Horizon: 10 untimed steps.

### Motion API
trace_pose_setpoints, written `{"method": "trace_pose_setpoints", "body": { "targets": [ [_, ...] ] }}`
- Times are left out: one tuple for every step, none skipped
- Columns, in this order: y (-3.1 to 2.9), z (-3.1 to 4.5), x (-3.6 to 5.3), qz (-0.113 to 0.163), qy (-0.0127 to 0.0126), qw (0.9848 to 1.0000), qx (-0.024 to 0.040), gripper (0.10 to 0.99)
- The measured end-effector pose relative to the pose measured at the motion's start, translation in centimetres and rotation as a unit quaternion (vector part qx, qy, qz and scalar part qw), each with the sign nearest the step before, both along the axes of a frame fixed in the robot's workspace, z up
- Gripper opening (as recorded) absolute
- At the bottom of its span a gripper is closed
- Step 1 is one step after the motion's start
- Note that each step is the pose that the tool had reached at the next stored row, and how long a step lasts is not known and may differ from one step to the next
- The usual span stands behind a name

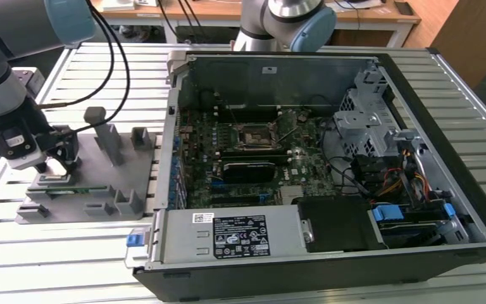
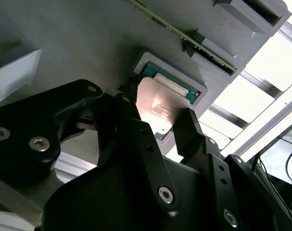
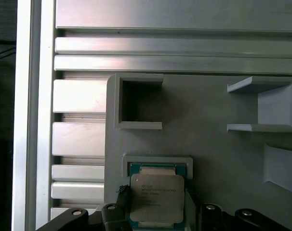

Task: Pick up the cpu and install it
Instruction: 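Pick up the cpu and move it towards the insertion slot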

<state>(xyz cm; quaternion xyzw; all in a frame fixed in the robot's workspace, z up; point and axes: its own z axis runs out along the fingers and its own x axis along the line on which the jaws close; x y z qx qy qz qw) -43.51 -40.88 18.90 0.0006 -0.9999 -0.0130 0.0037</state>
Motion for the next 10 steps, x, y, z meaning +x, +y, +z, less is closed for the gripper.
{"method": "trace_pose_setpoints", "body": {
  "targets": [
    [0.00, 0.27, 0.00, 0.000, 0.0000, 1.0000, 0.0001, 0.541],
    [0.00, 0.59, 0.00, 0.000, 0.0000, 1.0000, 0.0002, 0.541],
    [0.00, 0.89, 0.00, 0.000, 0.0000, 1.0000, 0.0002, 0.541],
    [0.00, 1.20, 0.01, 0.000, 0.0001, 1.0000, 0.0003, 0.541],
    [0.00, 1.52, 0.01, 0.000, 0.0003, 1.0000, 0.0003, 0.541],
    [0.00, 1.81, 0.01, 0.000, 0.0005, 1.0000, 0.0002, 0.541],
    [0.00, 2.07, 0.01, 0.000, 0.0007, 1.0000, 0.0002, 0.541],
    [0.00, 2.20, 0.01, 0.000, 0.0010, 1.0000, 0.0002, 0.541],
    [0.00, 2.19, 0.02, 0.000, 0.0008, 1.0000, 0.0003, 0.541],
    [0.00, 2.19, 0.02, 0.000, 0.0007, 1.0000, 0.0003, 0.541]
  ]
}}
